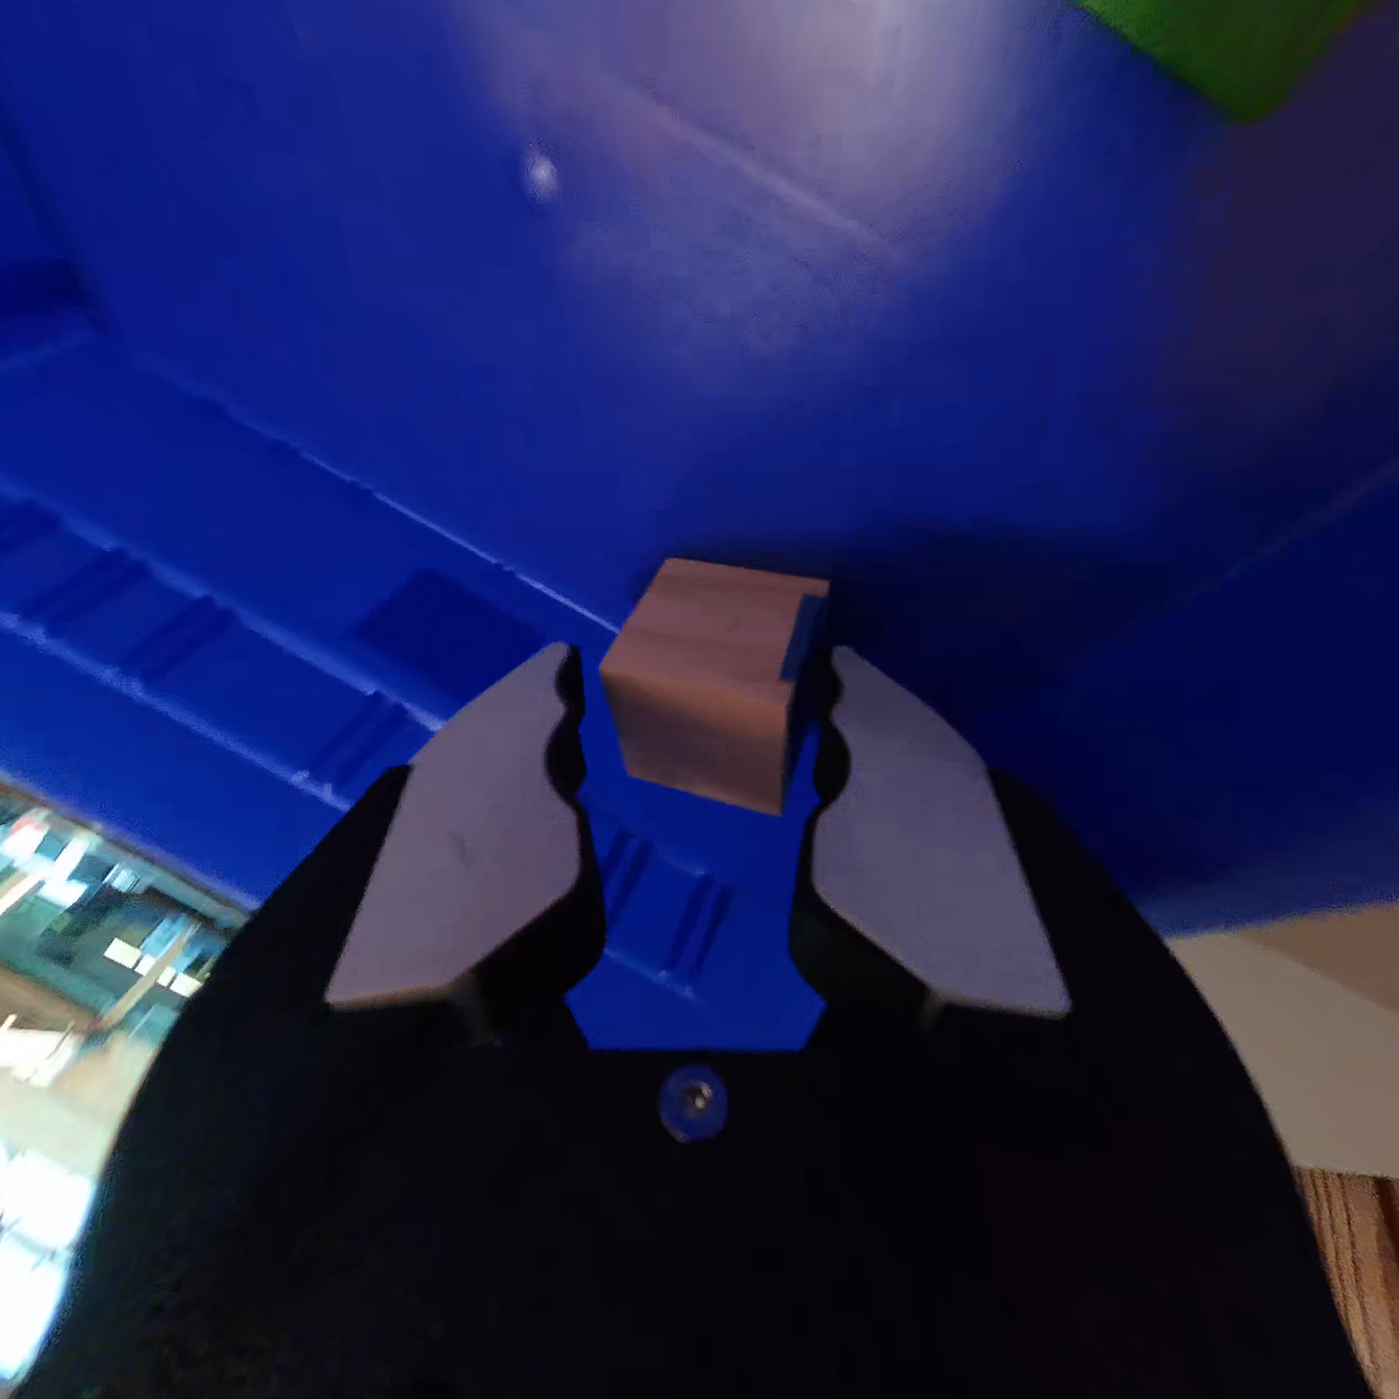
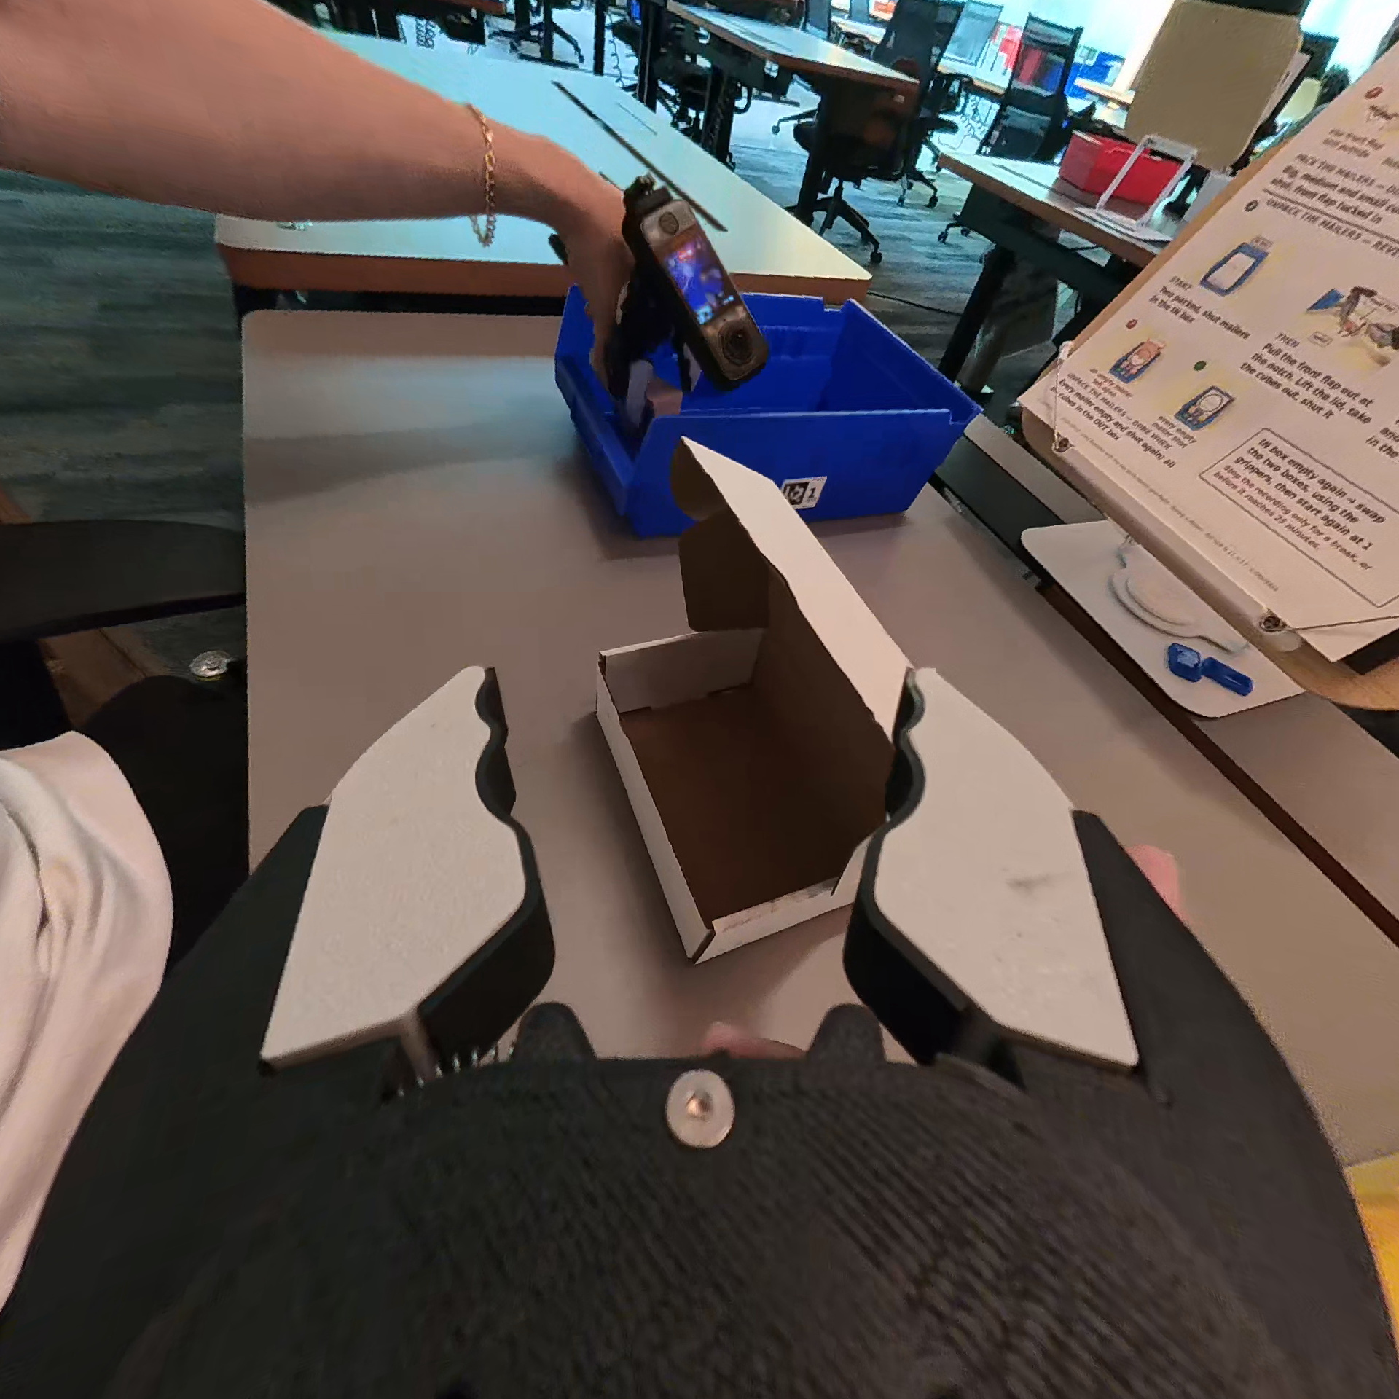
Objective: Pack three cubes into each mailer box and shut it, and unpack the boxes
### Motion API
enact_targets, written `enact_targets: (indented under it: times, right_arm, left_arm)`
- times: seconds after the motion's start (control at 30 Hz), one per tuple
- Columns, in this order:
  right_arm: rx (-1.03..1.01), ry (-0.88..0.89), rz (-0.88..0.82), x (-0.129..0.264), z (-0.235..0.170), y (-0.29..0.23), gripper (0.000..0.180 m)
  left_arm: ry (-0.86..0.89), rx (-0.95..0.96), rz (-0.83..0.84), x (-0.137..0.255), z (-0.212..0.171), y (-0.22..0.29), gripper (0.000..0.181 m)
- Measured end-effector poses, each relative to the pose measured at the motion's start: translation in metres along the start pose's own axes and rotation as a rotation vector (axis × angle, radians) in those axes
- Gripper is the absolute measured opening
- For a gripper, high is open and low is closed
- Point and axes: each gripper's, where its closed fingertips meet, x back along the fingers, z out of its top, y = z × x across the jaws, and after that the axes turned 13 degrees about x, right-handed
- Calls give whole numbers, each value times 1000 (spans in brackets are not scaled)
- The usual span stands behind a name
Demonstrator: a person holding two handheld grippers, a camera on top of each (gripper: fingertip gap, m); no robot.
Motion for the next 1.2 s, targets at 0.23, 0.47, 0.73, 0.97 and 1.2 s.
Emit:
enact_targets:
  times: [0.23,0.47,0.73,0.97,1.2]
  right_arm:
    - [-23,0,-3,-3,5,-5,91]
    - [-248,210,57,-21,48,-20,90]
    - [-685,401,343,-52,85,-65,86]
    - [-690,390,395,-59,86,-77,78]
    - [-569,192,368,-72,48,-70,57]
  left_arm:
    - [428,238,-13,75,34,-9,50]
    - [1185,276,-137,254,49,49,49]
    - [1502,-59,-24,361,60,193,49]
    - [1454,-300,104,358,94,257,48]
    - [1538,-195,-4,338,126,265,53]
